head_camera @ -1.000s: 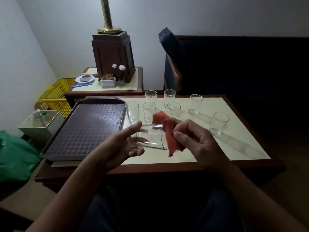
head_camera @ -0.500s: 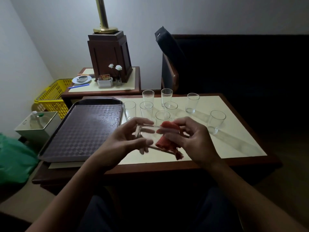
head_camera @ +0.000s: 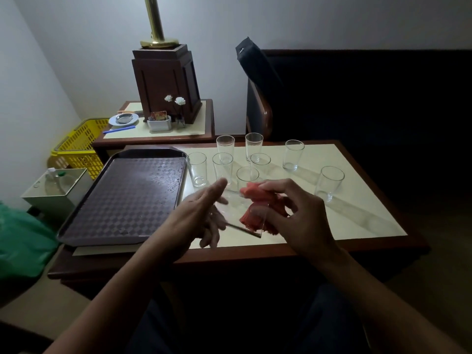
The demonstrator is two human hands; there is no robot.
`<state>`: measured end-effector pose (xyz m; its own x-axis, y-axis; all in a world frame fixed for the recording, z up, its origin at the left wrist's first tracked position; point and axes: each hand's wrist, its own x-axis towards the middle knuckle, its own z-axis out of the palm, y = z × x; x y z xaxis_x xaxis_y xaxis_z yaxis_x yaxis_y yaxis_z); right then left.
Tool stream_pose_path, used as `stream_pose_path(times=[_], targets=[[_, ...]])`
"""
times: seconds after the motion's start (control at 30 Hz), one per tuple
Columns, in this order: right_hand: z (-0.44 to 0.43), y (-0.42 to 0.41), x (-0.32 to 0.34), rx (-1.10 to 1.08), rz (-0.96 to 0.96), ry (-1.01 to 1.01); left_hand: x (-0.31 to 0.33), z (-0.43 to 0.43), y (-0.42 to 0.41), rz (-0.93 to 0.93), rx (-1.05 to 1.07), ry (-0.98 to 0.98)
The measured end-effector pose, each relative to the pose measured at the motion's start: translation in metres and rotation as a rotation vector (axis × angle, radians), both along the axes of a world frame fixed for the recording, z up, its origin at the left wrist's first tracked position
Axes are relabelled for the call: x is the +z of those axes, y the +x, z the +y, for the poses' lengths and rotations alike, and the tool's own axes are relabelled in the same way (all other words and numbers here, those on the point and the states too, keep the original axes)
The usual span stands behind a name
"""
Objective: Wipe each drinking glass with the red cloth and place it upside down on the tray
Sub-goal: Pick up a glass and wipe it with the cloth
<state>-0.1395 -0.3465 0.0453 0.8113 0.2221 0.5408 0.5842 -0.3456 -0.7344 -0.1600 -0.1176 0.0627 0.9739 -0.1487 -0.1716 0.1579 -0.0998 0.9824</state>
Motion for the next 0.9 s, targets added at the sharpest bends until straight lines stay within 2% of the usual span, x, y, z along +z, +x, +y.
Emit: stream_pose_path(times=[0.03, 0.07, 0.17, 0.23, 0.27, 0.33, 0.43, 0.47, 0.53, 0.6, 0.67, 0.7, 0.8, 0.83, 0.87, 0.9], targets=[[0.0, 0.001, -0.003, -0.003, -0.086, -0.043, -0.002, -0.002, 0.0, 0.06, -0.005, 0.033], [-0.001, 0.003, -0.003, -0.016, -0.085, -0.049, -0.003, -0.003, -0.001, 0.096, -0.019, -0.01], [0.0, 0.006, -0.003, -0.033, 0.267, 0.107, -0.01, 0.001, -0.002, -0.001, -0.111, -0.35], [0.002, 0.006, -0.007, -0.004, 0.426, 0.235, -0.014, 0.003, -0.003, -0.105, -0.139, -0.393], [0.003, 0.003, -0.008, -0.007, 0.411, 0.253, -0.016, 0.001, -0.003, -0.117, -0.096, -0.395], [0.006, -0.005, -0.01, -0.006, 0.247, 0.191, -0.018, -0.007, 0.001, -0.023, 0.066, -0.444], [0.014, -0.012, -0.014, 0.103, -0.27, -0.099, -0.025, -0.018, 0.008, 0.17, 0.203, -0.456], [0.018, -0.013, -0.017, 0.161, -0.374, -0.167, -0.028, -0.02, 0.01, 0.215, 0.194, -0.478], [0.025, -0.016, -0.023, 0.227, -0.393, -0.203, -0.032, -0.025, 0.008, 0.26, 0.164, -0.558], [0.022, -0.017, -0.029, 0.175, -0.296, -0.179, -0.035, -0.025, 0.007, 0.265, 0.182, -0.569], [0.016, -0.018, -0.028, 0.157, 0.006, -0.067, -0.035, -0.023, 0.006, 0.238, 0.233, -0.564], [0.014, -0.021, -0.022, 0.207, 0.219, 0.054, -0.036, -0.021, 0.005, 0.217, 0.236, -0.577], [0.005, -0.014, -0.011, 0.403, 0.852, 0.64, -0.032, -0.015, 0.005, 0.09, 0.196, -0.511], [-0.001, -0.01, -0.012, 0.408, 0.956, 0.722, -0.03, -0.013, 0.005, 0.055, 0.2, -0.473], [-0.001, -0.009, -0.009, 0.396, 0.985, 0.683, -0.029, -0.012, 0.007, 0.04, 0.217, -0.446], [-0.002, -0.01, -0.007, 0.376, 0.911, 0.527, -0.028, -0.011, 0.008, 0.038, 0.239, -0.434]])
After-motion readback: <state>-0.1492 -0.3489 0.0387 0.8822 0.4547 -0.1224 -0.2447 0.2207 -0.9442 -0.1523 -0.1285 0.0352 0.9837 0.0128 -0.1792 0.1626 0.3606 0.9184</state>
